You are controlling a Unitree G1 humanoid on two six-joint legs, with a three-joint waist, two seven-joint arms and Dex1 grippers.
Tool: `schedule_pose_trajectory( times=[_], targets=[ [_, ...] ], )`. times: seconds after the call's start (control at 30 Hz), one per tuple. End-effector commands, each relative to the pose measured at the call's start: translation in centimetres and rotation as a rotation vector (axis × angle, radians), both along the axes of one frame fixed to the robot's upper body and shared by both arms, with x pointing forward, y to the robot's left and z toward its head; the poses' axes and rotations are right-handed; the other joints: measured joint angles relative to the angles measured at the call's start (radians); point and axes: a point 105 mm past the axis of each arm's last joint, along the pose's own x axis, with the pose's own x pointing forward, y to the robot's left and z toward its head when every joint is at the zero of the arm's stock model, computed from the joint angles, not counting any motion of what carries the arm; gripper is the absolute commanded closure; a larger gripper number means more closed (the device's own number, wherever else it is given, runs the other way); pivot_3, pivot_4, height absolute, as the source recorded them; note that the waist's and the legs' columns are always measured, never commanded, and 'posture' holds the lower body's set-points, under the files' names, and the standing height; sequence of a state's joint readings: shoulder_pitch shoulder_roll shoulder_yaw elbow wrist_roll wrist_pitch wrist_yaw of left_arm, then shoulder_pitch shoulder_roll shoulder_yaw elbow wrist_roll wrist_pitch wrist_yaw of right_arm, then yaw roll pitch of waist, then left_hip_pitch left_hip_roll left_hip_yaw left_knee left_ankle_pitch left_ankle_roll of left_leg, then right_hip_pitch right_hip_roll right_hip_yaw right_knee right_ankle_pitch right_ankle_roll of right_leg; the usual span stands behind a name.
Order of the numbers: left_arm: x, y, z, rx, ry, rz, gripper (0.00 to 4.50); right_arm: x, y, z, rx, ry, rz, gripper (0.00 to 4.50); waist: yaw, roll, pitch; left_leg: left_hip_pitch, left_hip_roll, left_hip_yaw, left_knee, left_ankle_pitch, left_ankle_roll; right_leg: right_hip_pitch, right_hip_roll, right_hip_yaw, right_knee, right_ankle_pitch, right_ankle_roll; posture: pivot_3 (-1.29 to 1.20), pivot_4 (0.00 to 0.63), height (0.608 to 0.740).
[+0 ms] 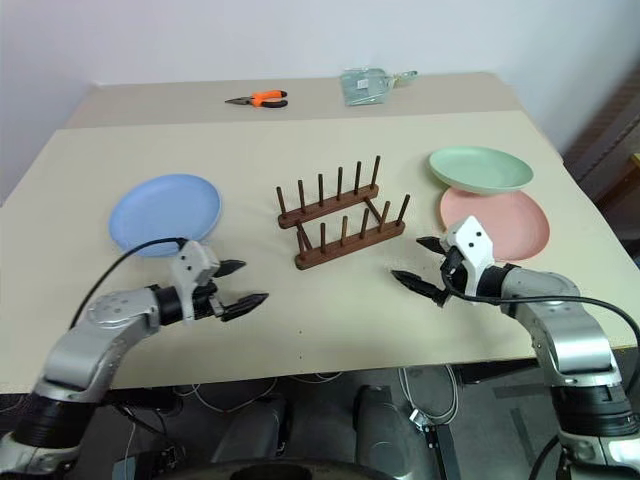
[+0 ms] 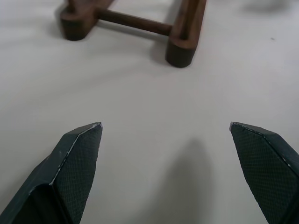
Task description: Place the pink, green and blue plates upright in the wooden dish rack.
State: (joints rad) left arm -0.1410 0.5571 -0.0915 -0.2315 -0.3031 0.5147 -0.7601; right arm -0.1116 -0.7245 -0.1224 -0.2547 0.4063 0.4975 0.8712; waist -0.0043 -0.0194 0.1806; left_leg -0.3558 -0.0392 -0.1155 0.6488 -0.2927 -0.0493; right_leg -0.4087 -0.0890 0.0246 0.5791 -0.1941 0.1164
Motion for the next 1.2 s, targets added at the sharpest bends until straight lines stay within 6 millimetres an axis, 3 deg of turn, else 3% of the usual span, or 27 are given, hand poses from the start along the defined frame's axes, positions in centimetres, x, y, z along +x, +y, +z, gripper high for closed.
schedule_pose_trajectory(
  times=[0.03,0.27,0.37,0.53,0.57,0.6,0.87,1.1,1.13,1.2],
  targets=[
    [1.2,-2.9,-1.1,0.041,-0.028,-0.058,0.00,-1.7,2.2,0.5,0.010,-0.029,0.068,0.15,0.008,0.000,-0.001,0.000,0.000,0.000,0.000,0.000,0.000,0.000,0.000,0.000,0.000,0.000,0.000,0.00,0.150,0.740],
    [3.7,-6.9,-2.1,0.056,-0.052,-0.113,0.00,-1.8,2.6,-0.5,0.000,-0.026,0.052,0.15,0.020,0.000,-0.002,0.000,0.000,0.000,0.001,0.000,0.000,0.001,0.000,0.000,0.000,0.000,0.001,0.00,0.150,0.740],
    [5.0,-7.2,-2.0,0.061,-0.082,-0.103,0.87,-1.7,2.2,-0.4,-0.012,-0.034,0.039,0.00,0.019,0.001,-0.002,0.001,-0.001,0.000,0.001,0.000,0.000,0.002,0.000,0.000,0.000,0.000,0.001,0.00,0.150,0.740],
    [5.5,-8.1,-1.3,0.040,-0.105,-0.168,3.32,-1.8,1.7,-0.7,-0.031,-0.041,0.022,0.00,0.016,0.001,-0.003,0.001,-0.001,0.000,0.001,0.000,0.000,0.001,0.000,0.000,0.000,0.000,0.001,0.00,0.150,0.740],
    [5.5,-8.2,-1.3,0.039,-0.108,-0.183,3.65,-1.8,1.5,-0.7,-0.035,-0.044,0.016,0.00,0.017,0.001,-0.003,0.001,0.000,0.000,0.001,0.000,0.000,0.001,0.000,0.000,0.000,0.000,0.001,0.00,0.150,0.740],
    [5.5,-8.3,-1.2,0.038,-0.112,-0.196,3.71,-1.8,1.4,-0.8,-0.039,-0.045,0.010,0.00,0.017,0.002,-0.003,0.001,0.000,0.000,0.001,0.000,0.000,0.001,0.000,0.000,0.000,0.000,0.001,0.00,0.150,0.740],
    [3.8,-7.5,-1.0,0.113,-0.162,-0.497,3.71,-2.3,0.1,-1.3,-0.068,-0.035,-0.013,0.00,0.016,0.002,-0.003,0.001,0.000,0.000,0.000,0.000,0.000,0.001,0.000,0.000,0.000,0.000,0.000,0.00,0.150,0.740],
    [5.5,-6.6,-0.8,0.184,-0.187,-0.514,0.24,-2.4,-0.2,-1.7,-0.084,-0.026,-0.019,0.00,0.016,0.002,-0.003,0.000,0.000,0.000,0.001,0.000,0.000,0.001,0.000,0.000,0.000,0.000,0.001,0.00,0.150,0.740],
    [5.6,-6.6,-0.8,0.186,-0.185,-0.510,0.03,-2.4,-0.3,-1.7,-0.085,-0.024,-0.019,0.00,0.016,0.002,-0.003,0.000,0.000,0.000,0.001,0.000,0.000,0.001,0.000,0.000,0.000,0.000,0.001,0.00,0.150,0.740],
    [6.2,-5.9,-0.8,0.186,-0.160,-0.451,0.03,-2.4,-0.5,-1.8,-0.090,-0.010,-0.030,0.00,0.016,0.002,-0.003,0.001,0.000,0.000,0.001,0.000,0.000,0.001,0.000,0.000,0.000,0.000,0.001,0.00,0.150,0.740]
  ],
)
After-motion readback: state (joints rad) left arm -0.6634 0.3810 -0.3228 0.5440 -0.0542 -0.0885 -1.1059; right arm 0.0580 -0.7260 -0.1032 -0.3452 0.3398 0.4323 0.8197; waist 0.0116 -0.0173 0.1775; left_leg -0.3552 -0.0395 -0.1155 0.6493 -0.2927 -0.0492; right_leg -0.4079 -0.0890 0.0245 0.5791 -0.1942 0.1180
